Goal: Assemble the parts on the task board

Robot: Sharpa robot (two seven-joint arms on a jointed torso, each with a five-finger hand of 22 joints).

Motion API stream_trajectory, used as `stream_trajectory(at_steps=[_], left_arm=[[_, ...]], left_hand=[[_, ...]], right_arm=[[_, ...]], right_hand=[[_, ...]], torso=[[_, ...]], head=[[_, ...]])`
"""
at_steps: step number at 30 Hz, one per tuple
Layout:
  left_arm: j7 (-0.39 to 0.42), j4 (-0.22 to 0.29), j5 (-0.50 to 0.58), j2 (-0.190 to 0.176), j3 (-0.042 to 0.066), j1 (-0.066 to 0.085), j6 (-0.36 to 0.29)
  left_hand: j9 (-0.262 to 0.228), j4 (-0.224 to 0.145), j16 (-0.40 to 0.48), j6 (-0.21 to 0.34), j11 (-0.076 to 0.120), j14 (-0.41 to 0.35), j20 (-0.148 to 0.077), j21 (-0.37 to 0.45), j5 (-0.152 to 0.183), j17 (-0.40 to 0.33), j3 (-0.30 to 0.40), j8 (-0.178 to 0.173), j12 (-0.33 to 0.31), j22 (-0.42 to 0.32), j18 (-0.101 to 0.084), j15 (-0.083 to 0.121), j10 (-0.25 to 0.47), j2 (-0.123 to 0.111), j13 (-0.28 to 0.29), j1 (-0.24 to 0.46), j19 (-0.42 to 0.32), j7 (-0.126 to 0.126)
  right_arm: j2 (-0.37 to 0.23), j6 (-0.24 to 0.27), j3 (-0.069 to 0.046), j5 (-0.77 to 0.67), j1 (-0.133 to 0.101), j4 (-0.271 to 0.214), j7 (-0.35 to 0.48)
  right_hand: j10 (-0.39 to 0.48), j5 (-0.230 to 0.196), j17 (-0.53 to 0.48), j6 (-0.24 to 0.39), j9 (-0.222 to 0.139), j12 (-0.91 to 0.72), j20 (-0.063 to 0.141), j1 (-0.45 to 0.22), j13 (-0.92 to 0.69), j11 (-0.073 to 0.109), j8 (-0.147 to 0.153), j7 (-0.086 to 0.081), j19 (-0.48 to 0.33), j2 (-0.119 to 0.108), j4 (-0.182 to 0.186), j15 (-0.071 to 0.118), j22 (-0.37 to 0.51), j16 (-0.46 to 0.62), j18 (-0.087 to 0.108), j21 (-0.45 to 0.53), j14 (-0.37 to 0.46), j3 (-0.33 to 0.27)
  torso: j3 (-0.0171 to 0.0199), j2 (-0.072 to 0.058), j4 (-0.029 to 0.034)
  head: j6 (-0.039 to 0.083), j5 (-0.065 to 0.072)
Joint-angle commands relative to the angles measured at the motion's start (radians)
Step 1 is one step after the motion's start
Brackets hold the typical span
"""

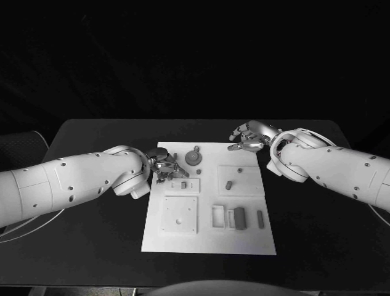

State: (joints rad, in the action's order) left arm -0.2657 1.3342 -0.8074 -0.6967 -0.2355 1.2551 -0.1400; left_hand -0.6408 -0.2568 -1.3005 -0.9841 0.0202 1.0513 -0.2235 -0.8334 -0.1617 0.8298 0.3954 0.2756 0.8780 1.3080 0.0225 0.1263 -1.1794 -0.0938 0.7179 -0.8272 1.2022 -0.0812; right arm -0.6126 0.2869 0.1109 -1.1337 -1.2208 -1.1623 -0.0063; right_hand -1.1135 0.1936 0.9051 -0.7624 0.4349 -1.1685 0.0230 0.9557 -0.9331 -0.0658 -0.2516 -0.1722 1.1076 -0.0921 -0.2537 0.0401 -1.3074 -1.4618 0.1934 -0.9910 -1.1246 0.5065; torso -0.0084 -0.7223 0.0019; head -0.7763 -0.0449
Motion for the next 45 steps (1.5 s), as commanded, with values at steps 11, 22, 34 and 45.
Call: stream_trajectory(at_steps=[11, 22, 34, 45], left_arm=[[-0.017, 0.004, -0.043, -0.003, 0.0, 0.0, 0.04], [-0.044, 0.008, -0.083, -0.008, 0.0, -0.001, 0.078], [-0.049, 0.005, -0.078, -0.002, 0.0, -0.003, 0.095], [-0.05, 0.003, -0.069, 0.004, 0.0, -0.003, 0.083]], left_hand=[[0.006, -0.02, -0.003, -0.04, 0.004, -0.027, 0.008, 0.007, 0.027, -0.021, 0.07, 0.002, -0.003, 0.004, 0.083, -0.001, 0.025, 0.04, -0.027, -0.142, -0.023, -0.005], [0.007, -0.008, -0.008, -0.054, 0.008, -0.024, 0.004, 0.009, 0.033, -0.03, 0.06, 0.002, 0.003, 0.002, 0.083, 0.003, 0.022, 0.011, -0.036, -0.131, -0.018, -0.001], [0.008, 0.008, -0.014, -0.059, 0.011, -0.026, 0.0, 0.013, 0.034, -0.041, 0.014, -0.002, 0.008, 0.002, 0.081, 0.006, 0.022, 0.002, -0.048, -0.082, -0.019, 0.001], [0.008, 0.009, -0.021, -0.066, 0.014, -0.024, -0.003, 0.013, 0.032, -0.045, 0.014, -0.003, 0.014, 0.003, 0.083, 0.009, 0.018, 0.036, -0.053, -0.089, -0.015, 0.004]], right_arm=[[-0.001, -0.012, 0.0, -0.002, 0.002, -0.001, 0.005], [-0.001, -0.012, 0.0, -0.002, 0.004, 0.0, 0.005], [-0.001, -0.012, 0.0, -0.002, 0.005, 0.0, 0.005], [0.0, -0.012, 0.0, -0.002, 0.006, 0.0, 0.005]], right_hand=[[0.005, 0.007, -0.001, 0.001, -0.001, -0.005, 0.005, -0.007, 0.001, 0.002, -0.002, -0.006, 0.002, 0.0, 0.004, 0.004, -0.003, -0.002, 0.068, 0.004, 0.004, 0.003], [0.005, 0.007, -0.002, 0.001, -0.002, -0.005, 0.005, -0.007, 0.001, 0.002, -0.002, -0.006, 0.003, 0.0, 0.004, 0.004, -0.003, -0.003, 0.068, 0.004, 0.004, 0.003], [0.005, 0.007, -0.002, 0.001, -0.002, -0.006, 0.005, -0.007, 0.002, 0.002, -0.003, -0.006, 0.003, 0.0, 0.004, 0.004, -0.004, -0.003, 0.068, 0.003, 0.003, 0.003], [0.005, 0.007, -0.002, 0.001, -0.002, -0.006, 0.006, -0.007, 0.002, 0.002, -0.003, -0.006, 0.003, 0.001, 0.004, 0.004, -0.004, -0.003, 0.068, 0.003, 0.003, 0.003]], torso=[[0.0006, 0.0, -0.0006], [-0.0001, 0.0, 0.0002], [0.0004, 0.0, -0.0004], [0.0011, 0.0, -0.0004]], head=[[-0.001, 0.0], [-0.003, 0.001], [-0.005, 0.0], [-0.005, 0.001]])
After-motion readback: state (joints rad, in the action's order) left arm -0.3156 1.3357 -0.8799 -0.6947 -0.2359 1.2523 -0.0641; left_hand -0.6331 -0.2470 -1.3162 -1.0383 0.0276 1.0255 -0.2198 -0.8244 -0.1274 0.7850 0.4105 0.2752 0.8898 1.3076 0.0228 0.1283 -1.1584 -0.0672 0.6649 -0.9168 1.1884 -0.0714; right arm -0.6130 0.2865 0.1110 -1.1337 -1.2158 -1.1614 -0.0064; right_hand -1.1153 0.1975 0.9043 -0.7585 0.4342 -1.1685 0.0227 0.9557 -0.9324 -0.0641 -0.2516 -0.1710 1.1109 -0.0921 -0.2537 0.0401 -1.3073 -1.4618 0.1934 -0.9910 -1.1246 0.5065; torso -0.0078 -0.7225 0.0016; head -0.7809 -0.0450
